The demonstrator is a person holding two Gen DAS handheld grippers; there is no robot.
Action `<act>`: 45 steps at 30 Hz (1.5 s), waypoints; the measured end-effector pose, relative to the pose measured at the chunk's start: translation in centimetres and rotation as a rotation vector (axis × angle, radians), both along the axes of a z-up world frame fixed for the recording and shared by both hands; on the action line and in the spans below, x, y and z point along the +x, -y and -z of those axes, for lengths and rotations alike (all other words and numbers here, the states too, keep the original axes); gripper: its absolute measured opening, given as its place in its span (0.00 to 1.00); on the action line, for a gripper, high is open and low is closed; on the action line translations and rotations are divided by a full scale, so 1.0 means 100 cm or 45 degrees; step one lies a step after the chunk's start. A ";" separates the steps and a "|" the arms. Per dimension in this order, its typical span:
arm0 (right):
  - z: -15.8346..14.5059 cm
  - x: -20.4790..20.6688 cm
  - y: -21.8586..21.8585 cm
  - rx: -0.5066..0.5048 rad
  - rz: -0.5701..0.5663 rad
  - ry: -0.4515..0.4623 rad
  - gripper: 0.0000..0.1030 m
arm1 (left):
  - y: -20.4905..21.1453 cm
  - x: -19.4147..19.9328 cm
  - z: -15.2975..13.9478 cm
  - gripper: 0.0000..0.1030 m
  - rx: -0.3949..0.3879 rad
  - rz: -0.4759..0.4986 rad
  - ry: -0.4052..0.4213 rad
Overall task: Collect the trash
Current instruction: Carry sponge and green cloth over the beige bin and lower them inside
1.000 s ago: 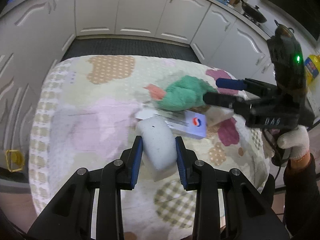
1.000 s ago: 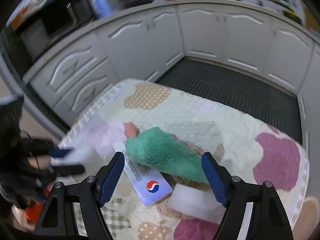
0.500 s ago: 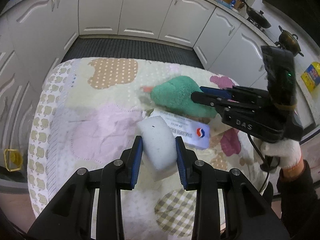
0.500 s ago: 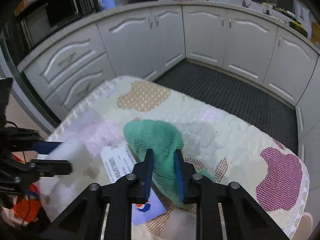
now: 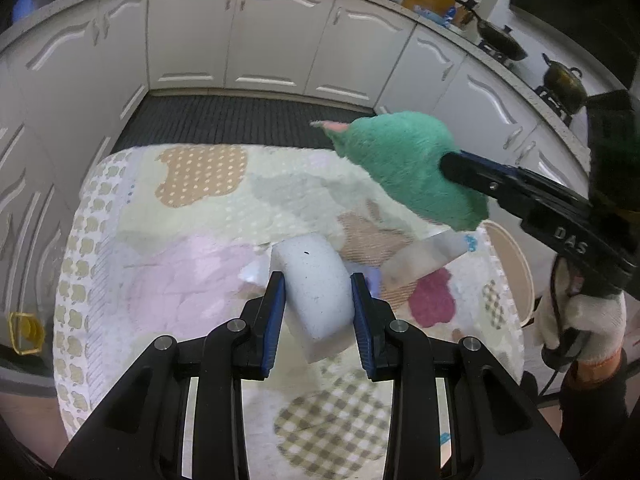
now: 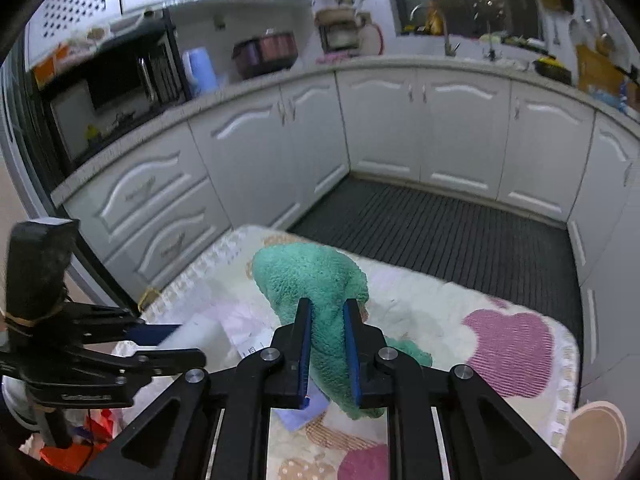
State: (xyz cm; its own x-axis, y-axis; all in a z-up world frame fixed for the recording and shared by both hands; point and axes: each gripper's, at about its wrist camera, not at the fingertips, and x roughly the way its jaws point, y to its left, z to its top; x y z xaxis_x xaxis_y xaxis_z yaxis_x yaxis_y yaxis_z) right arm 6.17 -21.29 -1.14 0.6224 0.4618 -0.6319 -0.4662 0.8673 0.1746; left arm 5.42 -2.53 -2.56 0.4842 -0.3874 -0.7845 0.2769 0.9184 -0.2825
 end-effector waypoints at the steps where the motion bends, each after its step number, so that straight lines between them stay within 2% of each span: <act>1: -0.004 -0.004 0.004 0.002 0.012 0.009 0.14 | 0.006 -0.001 -0.004 0.29 -0.006 0.017 0.012; 10: -0.027 -0.051 0.075 -0.032 0.194 0.069 0.14 | 0.079 -0.010 -0.026 0.29 -0.043 0.191 0.069; 21: -0.021 -0.092 0.167 -0.059 0.431 0.046 0.14 | 0.188 -0.021 -0.030 0.29 -0.045 0.409 0.094; 34: 0.010 -0.125 0.256 -0.032 0.651 -0.031 0.14 | 0.288 -0.019 -0.012 0.29 0.005 0.538 0.089; 45: 0.047 -0.135 0.297 -0.021 0.763 -0.123 0.14 | 0.345 -0.012 0.015 0.29 -0.011 0.606 0.019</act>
